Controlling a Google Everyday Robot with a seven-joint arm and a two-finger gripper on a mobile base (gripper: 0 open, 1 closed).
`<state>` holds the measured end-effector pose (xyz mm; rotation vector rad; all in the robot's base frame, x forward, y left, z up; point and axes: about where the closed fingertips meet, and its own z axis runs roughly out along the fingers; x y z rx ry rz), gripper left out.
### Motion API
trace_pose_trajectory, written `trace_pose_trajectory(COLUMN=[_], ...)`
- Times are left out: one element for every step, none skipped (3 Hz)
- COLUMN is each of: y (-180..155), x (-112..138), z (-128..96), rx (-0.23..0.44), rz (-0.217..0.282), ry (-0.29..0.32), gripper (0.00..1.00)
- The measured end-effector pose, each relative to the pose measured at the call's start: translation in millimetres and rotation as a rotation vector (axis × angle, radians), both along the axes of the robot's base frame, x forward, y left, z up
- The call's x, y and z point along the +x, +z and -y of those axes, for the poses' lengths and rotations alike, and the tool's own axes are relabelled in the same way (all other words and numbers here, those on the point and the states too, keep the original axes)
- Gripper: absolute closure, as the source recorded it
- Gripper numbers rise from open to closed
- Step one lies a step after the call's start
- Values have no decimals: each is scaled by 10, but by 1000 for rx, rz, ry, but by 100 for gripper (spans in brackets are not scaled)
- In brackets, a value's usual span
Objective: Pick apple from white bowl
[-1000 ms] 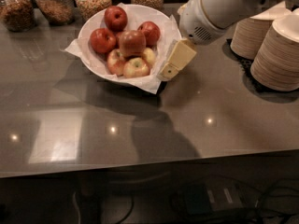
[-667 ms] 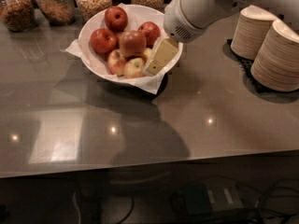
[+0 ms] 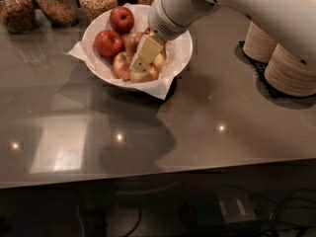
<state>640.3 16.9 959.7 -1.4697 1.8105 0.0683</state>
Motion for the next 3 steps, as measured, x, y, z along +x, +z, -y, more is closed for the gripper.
trace_pose_trajectory(y=[-61,-111,-167], x=[53,103,150], z=[-31,-39,-52], rx=[43,84,119], rz=[-3,-6,-13], ry=[-20,-41,-53], gripper=[16,23,26])
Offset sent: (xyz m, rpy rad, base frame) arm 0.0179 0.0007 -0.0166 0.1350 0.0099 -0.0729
